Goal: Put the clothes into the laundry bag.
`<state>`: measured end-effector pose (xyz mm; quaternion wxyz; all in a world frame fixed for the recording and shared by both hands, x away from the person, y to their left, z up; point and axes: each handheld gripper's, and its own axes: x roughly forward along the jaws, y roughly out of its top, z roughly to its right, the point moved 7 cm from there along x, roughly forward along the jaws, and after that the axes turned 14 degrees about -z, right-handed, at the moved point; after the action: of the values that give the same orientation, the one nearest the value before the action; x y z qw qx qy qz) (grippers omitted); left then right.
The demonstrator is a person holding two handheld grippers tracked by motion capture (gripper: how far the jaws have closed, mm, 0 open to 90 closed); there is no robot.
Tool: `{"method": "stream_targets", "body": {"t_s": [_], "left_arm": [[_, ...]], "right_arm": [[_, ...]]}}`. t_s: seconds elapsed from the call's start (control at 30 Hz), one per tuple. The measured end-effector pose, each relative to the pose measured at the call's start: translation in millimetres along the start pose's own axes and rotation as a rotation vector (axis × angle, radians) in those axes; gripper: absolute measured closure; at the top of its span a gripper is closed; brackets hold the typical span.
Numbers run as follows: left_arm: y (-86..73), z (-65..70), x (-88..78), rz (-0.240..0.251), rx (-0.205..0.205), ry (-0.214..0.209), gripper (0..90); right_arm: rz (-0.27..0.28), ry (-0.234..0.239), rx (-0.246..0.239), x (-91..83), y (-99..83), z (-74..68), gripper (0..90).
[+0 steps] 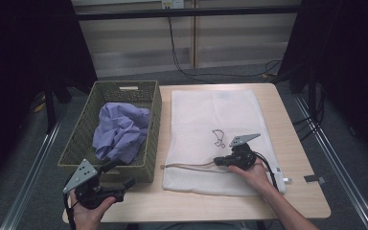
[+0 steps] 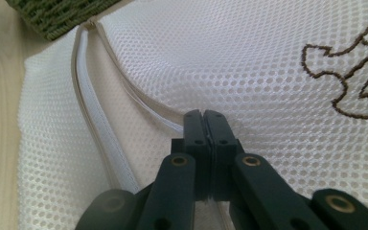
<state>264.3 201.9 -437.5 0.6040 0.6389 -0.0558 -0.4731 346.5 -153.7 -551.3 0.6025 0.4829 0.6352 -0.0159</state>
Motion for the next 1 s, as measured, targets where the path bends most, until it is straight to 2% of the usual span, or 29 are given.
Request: {"method": "stream_targets", "body": {"t_s": [0.27, 0.37, 0.57, 0.7, 0.73, 1.0], "left_arm": [[0.4, 1.2, 0.1, 0.003, 0.002, -0.003, 9.3], [0.7, 0.6, -0.1, 0.009, -0.003, -0.002, 9.6], [0.5, -1.9, -2.1, 0.013, -0.019, -0.002, 10.7], [0.3, -1.3, -1.7, 0.011, -0.022, -0.007, 11.0], [0.4, -0.5, -1.8, 0.014, -0.024, -0.020, 11.2], [0.1, -0.2, -3.9, 0.019, -0.021, -0.020, 11.7]], "right_arm": [[0.085, 0.011, 0.034, -17.5, 5.7, 3.3, 89.5], [0.129, 0.033, 0.054, -25.3, 10.0, 2.1, 89.6], [0.167, 0.052, 0.073, -32.8, 13.5, 0.7, 89.6], [0.187, 0.046, 0.067, -37.4, 15.8, 0.4, 89.6], [0.191, 0.043, 0.066, -38.3, 16.1, 0.2, 89.6], [0.248, 0.070, 0.083, -49.8, 23.3, -2.9, 89.6]]}}
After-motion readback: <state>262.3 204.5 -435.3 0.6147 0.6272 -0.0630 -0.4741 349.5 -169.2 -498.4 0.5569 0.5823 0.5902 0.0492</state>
